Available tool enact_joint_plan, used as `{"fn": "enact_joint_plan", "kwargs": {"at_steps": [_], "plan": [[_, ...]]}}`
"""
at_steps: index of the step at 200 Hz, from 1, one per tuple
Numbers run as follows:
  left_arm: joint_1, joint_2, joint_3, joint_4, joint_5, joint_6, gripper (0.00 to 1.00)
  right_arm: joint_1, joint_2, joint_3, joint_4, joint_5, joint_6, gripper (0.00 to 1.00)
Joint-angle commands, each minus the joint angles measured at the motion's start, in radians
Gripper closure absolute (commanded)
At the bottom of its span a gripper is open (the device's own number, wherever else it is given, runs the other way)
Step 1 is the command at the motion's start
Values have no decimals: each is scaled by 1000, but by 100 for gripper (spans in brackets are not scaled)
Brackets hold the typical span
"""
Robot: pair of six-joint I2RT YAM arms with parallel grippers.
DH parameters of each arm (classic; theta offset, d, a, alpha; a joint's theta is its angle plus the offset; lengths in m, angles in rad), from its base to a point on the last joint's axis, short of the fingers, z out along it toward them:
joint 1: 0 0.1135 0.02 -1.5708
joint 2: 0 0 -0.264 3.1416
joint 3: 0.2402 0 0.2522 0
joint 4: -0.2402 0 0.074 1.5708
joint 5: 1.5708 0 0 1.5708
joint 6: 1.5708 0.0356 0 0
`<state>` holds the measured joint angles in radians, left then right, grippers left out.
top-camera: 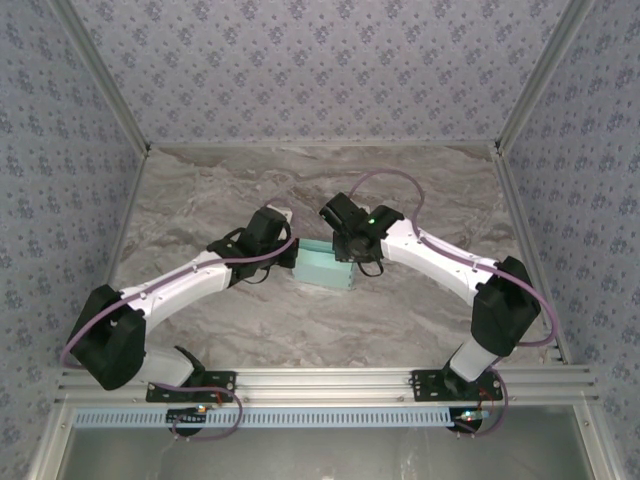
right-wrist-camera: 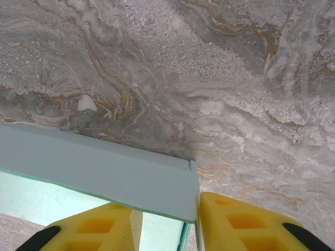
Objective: Fold the paper box
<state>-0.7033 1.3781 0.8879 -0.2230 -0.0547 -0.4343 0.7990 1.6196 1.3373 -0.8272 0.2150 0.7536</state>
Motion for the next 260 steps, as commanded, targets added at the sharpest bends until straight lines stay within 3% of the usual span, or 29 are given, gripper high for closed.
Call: {"fn": "enact_joint_plan", "kwargs": {"at_steps": [1,65,143,260], "plan": [[-9,-12,-4,-1,-16,-15,100,-3,0,-24,-3,-10,30,63],[-9,-11,2,-4,-20,-17,100,-3,-3,-29,-15,12,32,67],[-9,-10,9,-8,-23,-24,100,0,10,7,-19,7,27,79],[-10,-5,1,10,-14,-46,100,16,44,36,-11,-14,50,85]]}}
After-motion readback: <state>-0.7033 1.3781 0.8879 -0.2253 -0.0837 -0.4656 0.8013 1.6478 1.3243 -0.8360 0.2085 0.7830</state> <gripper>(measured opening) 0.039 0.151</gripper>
